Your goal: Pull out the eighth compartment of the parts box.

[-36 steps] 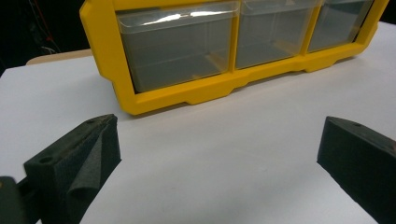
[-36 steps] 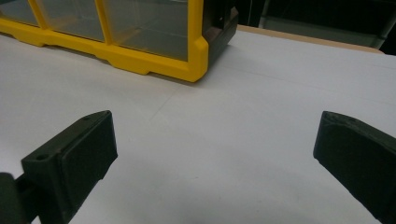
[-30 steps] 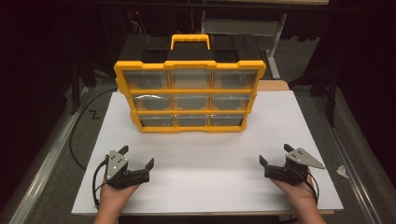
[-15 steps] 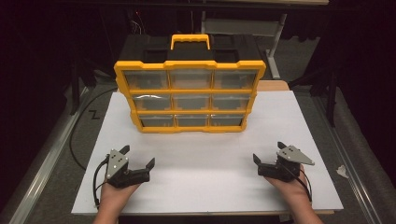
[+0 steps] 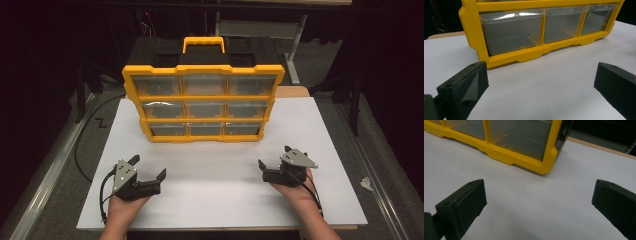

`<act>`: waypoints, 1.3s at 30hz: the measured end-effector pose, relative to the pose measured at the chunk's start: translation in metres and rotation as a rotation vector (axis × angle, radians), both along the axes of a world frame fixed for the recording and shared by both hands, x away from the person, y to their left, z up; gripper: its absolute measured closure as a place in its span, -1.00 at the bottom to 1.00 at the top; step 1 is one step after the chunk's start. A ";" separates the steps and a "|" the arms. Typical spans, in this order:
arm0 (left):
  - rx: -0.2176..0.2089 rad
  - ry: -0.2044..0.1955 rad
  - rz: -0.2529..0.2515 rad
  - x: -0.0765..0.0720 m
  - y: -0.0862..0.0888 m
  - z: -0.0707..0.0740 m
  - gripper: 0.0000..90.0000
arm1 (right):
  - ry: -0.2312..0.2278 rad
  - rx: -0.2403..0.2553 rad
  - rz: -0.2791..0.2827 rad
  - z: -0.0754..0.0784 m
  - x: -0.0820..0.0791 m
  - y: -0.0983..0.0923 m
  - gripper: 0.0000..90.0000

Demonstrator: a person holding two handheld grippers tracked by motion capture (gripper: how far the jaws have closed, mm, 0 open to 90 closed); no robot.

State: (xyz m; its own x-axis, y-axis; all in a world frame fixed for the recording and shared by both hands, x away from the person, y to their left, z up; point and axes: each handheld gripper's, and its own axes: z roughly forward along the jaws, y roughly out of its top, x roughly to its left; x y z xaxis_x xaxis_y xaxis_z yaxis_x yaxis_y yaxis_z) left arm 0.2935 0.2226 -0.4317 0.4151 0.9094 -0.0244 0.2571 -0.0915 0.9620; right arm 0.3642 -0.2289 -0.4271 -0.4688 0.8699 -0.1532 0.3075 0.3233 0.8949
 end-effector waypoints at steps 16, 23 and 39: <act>-0.021 -0.009 0.011 0.000 0.003 0.001 -0.99 | -0.023 0.015 0.022 0.006 0.036 0.042 -0.98; -0.018 -0.011 0.011 -0.001 0.003 0.000 -0.99 | -0.025 -0.005 0.041 0.008 0.047 0.057 -0.98; -0.014 -0.015 0.012 -0.003 0.001 0.000 -0.99 | -0.039 -0.150 0.039 0.004 0.035 0.059 -0.98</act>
